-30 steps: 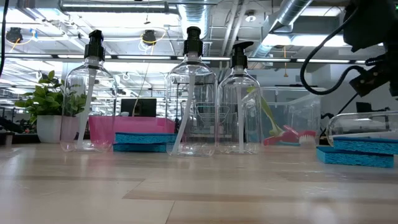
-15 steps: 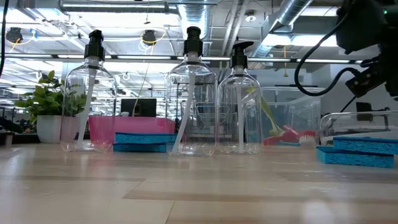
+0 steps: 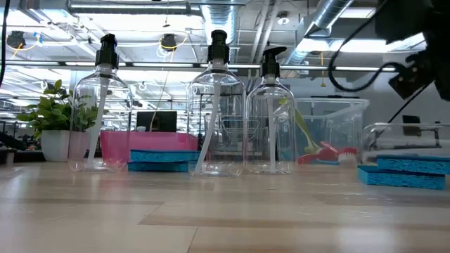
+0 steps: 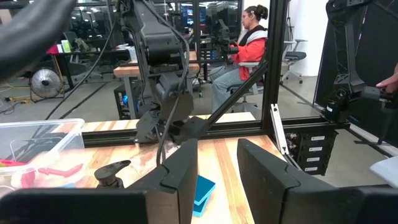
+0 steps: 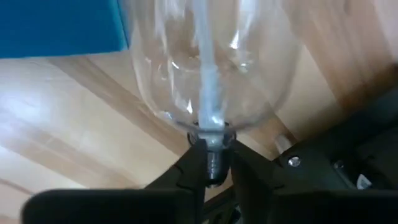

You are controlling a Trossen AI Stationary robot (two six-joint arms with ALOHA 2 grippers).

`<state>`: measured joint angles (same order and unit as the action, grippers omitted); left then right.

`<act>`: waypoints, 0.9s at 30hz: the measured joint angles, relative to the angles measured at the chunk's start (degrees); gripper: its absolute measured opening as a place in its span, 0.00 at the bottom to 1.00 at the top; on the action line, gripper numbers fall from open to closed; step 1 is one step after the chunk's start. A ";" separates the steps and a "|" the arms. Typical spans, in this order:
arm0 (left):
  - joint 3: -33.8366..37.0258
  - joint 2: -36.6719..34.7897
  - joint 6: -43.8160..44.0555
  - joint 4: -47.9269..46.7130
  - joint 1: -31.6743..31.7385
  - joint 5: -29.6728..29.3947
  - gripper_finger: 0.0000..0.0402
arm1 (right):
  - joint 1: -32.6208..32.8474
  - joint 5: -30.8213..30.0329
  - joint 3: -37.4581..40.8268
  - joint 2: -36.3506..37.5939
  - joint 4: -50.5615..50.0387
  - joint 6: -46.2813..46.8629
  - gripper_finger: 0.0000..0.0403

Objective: Pick & Place Kitchen Sink Supplies
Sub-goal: Put the soap dispenser into the transparent bin

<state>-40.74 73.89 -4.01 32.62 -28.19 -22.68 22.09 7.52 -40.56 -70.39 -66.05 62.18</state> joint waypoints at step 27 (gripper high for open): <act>0.01 0.00 0.00 -0.02 0.00 0.00 0.29 | 4.44 -1.61 -5.66 -0.01 -3.32 1.33 0.39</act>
<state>-40.73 73.89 -4.01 32.60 -28.19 -22.68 26.53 5.91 -46.22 -70.39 -69.37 63.51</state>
